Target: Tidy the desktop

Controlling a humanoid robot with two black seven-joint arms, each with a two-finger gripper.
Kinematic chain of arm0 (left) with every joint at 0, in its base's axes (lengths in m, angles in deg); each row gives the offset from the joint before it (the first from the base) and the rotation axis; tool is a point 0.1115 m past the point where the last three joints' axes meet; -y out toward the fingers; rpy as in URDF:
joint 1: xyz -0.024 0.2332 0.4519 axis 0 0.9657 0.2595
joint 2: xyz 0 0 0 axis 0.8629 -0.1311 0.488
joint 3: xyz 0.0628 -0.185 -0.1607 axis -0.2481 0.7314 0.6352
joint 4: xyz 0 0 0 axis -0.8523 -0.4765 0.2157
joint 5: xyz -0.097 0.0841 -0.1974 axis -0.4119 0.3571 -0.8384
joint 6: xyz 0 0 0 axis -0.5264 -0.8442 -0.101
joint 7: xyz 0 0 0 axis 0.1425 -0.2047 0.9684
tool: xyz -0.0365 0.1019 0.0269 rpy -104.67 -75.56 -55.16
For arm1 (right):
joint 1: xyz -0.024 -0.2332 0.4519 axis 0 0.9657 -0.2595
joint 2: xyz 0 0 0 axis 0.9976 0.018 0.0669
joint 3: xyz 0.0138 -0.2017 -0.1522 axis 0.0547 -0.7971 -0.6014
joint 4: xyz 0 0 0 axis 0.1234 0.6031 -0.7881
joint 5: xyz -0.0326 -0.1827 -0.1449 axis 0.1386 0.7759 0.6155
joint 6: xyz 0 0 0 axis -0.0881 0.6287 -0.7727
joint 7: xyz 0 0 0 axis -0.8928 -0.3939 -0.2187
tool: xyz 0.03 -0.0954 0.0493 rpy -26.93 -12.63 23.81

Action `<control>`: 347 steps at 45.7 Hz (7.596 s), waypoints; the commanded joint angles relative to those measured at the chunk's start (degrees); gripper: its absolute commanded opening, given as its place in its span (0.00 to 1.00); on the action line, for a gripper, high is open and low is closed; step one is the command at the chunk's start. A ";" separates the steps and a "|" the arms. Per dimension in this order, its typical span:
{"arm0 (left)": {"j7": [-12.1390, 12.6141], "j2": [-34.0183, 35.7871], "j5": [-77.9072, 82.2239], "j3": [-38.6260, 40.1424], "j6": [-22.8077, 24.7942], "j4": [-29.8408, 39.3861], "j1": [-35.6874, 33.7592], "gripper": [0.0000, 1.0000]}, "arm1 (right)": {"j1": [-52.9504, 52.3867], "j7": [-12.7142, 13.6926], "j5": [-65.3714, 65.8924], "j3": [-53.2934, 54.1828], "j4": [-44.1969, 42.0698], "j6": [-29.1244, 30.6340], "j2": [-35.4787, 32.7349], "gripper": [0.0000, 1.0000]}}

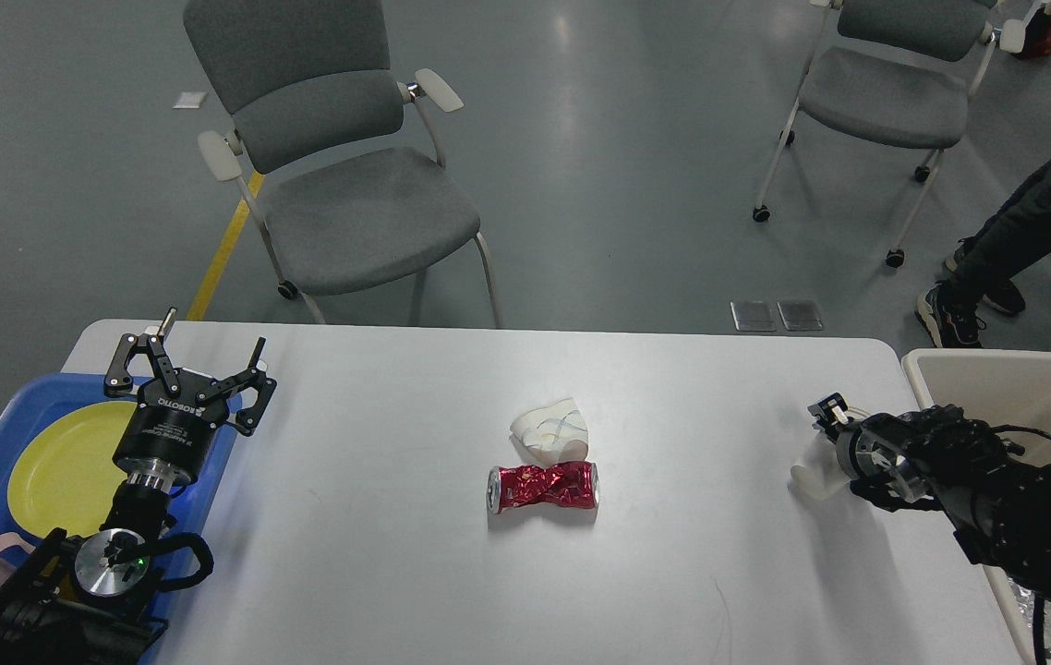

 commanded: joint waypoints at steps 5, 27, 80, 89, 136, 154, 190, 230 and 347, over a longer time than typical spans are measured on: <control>0.00 0.00 0.00 0.00 0.00 0.00 0.00 0.96 | -0.52 0.00 0.11 0.18 0.73 0.27 -0.42 0.30; 0.00 0.00 0.00 0.00 0.00 0.00 0.00 0.96 | -10.44 0.70 0.90 -0.17 14.60 0.19 -7.63 0.00; 0.00 0.00 0.00 0.00 0.00 0.00 0.00 0.96 | -84.80 -6.50 24.63 -35.32 77.02 35.17 -16.60 0.00; 0.00 0.00 0.00 0.00 0.00 0.00 0.00 0.96 | -83.93 -6.42 24.72 -38.66 74.82 32.71 -18.88 0.00; 0.00 0.00 0.00 0.00 0.00 0.00 0.09 0.96 | 18.37 -6.50 27.45 2.99 -9.73 1.17 -17.92 0.00; 0.00 0.00 0.00 0.00 0.00 0.00 0.00 0.96 | 23.92 -6.07 27.36 4.75 -12.11 -6.84 -13.87 0.00; 0.00 0.00 0.00 0.00 0.00 0.00 0.00 0.96 | 17.42 -5.89 28.50 3.52 -9.39 -6.85 -14.14 1.00; 0.00 0.00 0.00 0.00 0.00 0.00 0.09 0.96 | -64.66 -0.97 27.89 -23.99 56.00 31.20 -11.86 1.00; 0.09 0.00 0.00 0.00 0.00 0.00 0.00 0.96 | -22.23 -1.06 -24.76 12.31 43.19 -9.48 2.12 1.00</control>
